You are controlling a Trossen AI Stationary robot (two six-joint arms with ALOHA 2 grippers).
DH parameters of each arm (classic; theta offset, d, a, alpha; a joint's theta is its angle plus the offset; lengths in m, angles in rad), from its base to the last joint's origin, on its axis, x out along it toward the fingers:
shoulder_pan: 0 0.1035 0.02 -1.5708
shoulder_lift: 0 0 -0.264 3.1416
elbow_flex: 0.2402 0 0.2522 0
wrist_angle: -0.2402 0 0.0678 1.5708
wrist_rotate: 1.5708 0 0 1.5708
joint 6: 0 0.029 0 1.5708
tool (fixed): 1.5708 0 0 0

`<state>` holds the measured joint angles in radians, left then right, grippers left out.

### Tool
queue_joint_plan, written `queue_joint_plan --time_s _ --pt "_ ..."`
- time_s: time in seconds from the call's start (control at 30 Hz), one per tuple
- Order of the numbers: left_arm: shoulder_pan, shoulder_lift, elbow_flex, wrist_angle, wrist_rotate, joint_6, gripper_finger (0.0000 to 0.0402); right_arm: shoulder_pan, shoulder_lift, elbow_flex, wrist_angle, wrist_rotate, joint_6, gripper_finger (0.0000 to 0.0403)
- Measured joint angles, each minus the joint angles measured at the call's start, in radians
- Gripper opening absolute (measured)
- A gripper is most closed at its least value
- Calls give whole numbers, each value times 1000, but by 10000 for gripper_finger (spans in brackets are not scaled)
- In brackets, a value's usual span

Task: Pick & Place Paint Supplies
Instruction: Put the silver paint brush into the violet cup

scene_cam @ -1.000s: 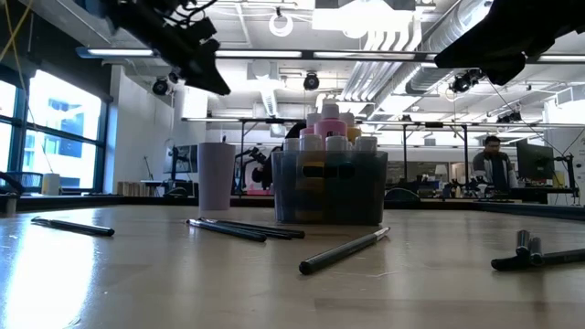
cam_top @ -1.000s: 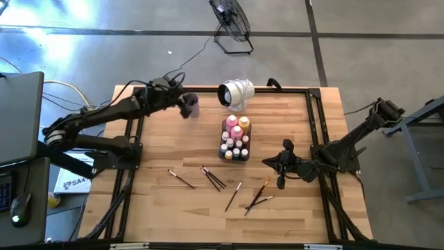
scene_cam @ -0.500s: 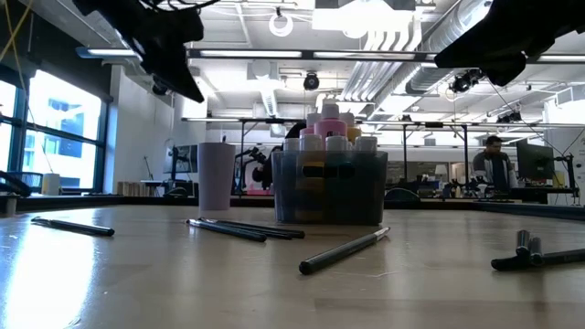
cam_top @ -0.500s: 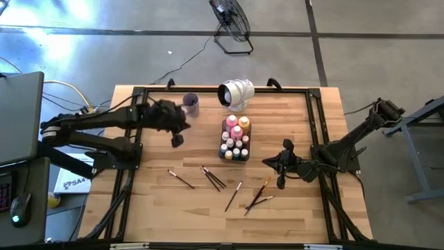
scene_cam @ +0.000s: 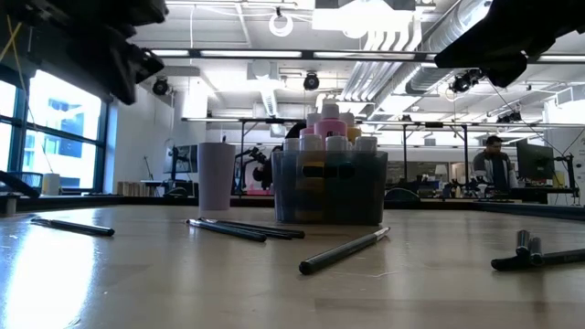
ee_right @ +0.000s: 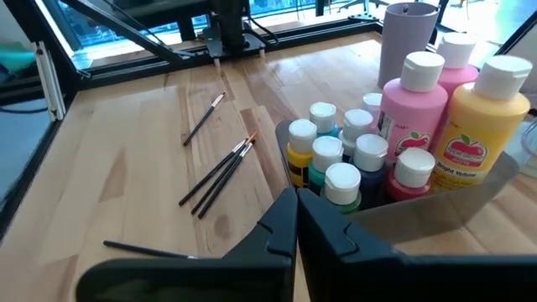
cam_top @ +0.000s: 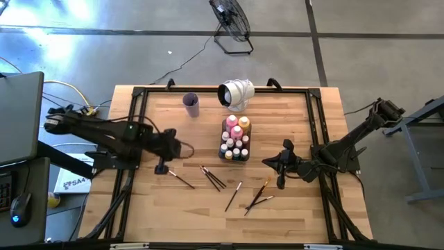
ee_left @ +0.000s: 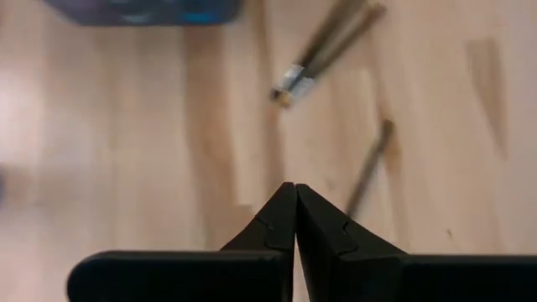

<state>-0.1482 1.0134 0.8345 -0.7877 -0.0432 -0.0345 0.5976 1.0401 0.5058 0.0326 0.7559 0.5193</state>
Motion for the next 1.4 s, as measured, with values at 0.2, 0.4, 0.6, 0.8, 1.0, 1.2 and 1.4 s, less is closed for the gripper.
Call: queue_joint_plan --time_s 0.2,0.4,0.6,0.8,1.0,1.2,1.4 --pt "-86 36 0 -40 8 -1 6 0 0 0 0 0 8 2" --pt "-125 139 0 -121 8 -65 24 0 0 0 0 -1 36 3" --pt "-155 246 -1 -166 20 -102 91 0 0 0 -1 -1 37 3" --pt "-155 311 0 -162 36 -104 165 0 0 0 -4 -6 37 3" --pt "-154 365 0 -160 19 -102 198 0 0 0 -9 -7 37 3" --pt "-154 372 -59 -134 26 -105 174 0 0 0 -24 -34 38 2" --pt "-153 372 -76 -58 32 -109 149 0 0 0 -24 -37 56 2"
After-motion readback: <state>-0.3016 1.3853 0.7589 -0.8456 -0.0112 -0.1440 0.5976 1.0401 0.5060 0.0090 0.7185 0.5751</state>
